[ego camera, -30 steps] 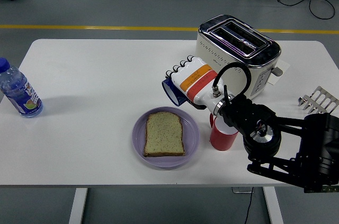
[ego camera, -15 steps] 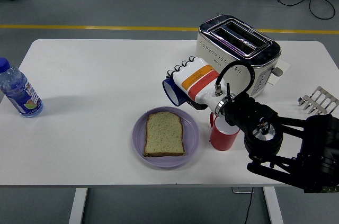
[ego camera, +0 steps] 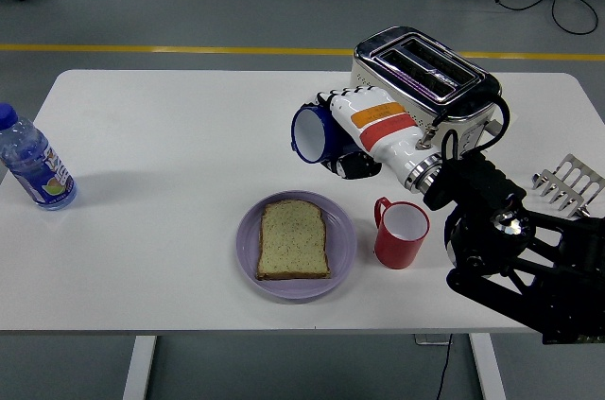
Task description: Pick up the cup,pour liquid into bread,place the cup on the desk
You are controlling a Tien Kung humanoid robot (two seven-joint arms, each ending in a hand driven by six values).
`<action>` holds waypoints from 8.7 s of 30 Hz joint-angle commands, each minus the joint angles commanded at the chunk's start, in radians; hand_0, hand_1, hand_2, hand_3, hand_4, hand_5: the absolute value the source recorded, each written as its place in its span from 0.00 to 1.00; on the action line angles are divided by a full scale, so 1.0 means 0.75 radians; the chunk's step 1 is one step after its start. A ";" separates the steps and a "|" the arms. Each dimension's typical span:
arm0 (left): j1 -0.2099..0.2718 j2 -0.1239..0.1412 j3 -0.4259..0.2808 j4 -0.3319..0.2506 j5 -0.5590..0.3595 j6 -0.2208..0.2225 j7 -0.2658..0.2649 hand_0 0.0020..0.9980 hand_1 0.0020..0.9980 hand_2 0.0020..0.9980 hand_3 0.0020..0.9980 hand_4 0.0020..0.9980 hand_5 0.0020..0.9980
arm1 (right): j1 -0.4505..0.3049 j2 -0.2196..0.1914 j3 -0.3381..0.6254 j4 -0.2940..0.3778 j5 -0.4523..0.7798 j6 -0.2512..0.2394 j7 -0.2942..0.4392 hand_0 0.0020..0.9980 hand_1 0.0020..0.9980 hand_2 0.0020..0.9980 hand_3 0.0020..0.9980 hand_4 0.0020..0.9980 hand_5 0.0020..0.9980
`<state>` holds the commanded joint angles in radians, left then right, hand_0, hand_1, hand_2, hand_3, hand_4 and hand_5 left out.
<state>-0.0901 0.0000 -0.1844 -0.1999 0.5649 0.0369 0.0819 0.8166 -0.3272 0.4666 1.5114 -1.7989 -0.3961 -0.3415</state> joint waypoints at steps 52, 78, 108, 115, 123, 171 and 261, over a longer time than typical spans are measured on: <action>-0.005 0.000 -0.001 0.002 0.023 0.003 -0.001 0.64 0.65 0.66 0.55 0.32 0.84 | -0.868 0.090 0.806 -0.352 1.236 -0.332 1.082 0.53 0.36 0.49 0.53 0.64 0.00; -0.006 0.000 0.008 0.003 0.021 0.002 -0.001 0.64 0.65 0.66 0.55 0.32 0.84 | -0.848 0.203 0.656 -0.647 1.424 -0.319 1.270 0.56 0.37 0.49 0.53 0.62 0.00; 0.013 0.000 0.035 0.004 0.012 0.001 -0.001 0.64 0.65 0.66 0.55 0.32 0.84 | -0.828 0.236 0.555 -0.761 1.461 -0.298 1.286 0.55 0.38 0.51 0.53 0.61 0.00; 0.014 0.000 0.038 0.004 0.012 0.001 0.000 0.64 0.65 0.66 0.55 0.32 0.84 | -0.820 0.242 0.549 -0.776 1.438 -0.289 1.265 0.54 0.39 0.52 0.53 0.59 0.00; 0.009 0.000 0.027 0.003 0.015 0.001 0.000 0.63 0.65 0.66 0.55 0.32 0.85 | -0.812 0.247 0.548 -0.788 1.415 -0.287 1.247 0.50 0.38 0.51 0.58 0.76 0.00; -0.006 0.000 0.008 0.003 0.027 0.002 0.000 0.64 0.65 0.66 0.55 0.32 0.85 | -0.812 0.250 0.592 -0.801 1.220 -0.287 1.190 0.92 0.74 0.86 1.00 0.88 0.00; -0.011 0.000 0.002 0.003 0.039 0.003 0.000 0.64 0.65 0.66 0.55 0.32 0.84 | -0.976 0.262 1.418 -0.153 2.187 0.541 0.729 0.74 0.64 0.67 0.65 0.64 0.31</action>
<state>-0.0986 0.0000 -0.1832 -0.1977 0.5942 0.0389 0.0816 0.0848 -0.1307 1.5298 1.3970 -0.1587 0.0099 0.2053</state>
